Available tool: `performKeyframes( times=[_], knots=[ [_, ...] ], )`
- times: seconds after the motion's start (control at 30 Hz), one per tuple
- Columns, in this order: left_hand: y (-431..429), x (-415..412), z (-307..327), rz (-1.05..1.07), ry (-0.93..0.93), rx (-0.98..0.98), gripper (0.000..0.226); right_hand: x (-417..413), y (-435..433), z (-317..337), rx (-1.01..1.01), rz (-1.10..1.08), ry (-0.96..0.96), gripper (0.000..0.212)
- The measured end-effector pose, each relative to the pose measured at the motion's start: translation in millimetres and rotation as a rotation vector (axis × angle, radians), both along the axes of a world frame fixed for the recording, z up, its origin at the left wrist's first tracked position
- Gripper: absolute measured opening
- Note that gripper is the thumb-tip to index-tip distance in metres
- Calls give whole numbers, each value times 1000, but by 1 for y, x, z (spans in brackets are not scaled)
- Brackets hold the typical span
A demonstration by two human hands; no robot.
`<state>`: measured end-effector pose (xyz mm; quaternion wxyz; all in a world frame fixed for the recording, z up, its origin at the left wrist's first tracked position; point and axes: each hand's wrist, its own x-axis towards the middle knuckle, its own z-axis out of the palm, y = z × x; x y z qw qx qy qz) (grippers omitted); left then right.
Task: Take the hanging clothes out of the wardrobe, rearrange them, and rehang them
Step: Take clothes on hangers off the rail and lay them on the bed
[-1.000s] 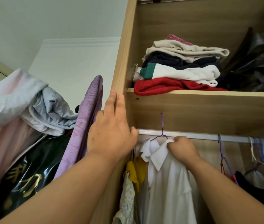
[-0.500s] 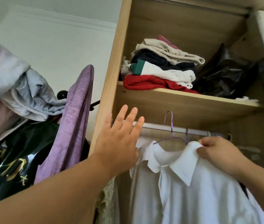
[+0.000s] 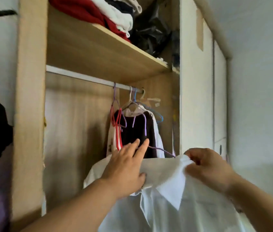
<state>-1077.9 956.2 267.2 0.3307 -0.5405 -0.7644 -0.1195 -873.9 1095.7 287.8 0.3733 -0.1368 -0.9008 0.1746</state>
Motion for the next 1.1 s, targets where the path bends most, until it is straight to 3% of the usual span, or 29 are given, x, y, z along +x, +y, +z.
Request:
performKeyframes(
  times=[0.1,0.23,0.33,0.43,0.57,0.93,1.1],
  knots=[
    [9,18,-26,-195,-60,51,78,41,-25,-31,-31,-157,26,15],
    [24,52,-47,-384,-67,149,48,98,-51,-67,-153,-339,53,8],
    [42,83,-59,-477,-238,111,36,142,-73,-85,-204,-486,96,33],
    [59,117,-67,-563,-366,-10,28,181,-95,-103,-273,-602,107,25],
    [67,171,-89,-756,-495,-155,20,235,-127,-130,-346,-736,85,22],
    [25,354,-169,-1015,-471,-392,20,383,-267,-185,-495,-1073,24,24],
    [0,410,-198,-1212,-443,-490,20,423,-340,-206,-505,-1237,-132,37]
  ],
)
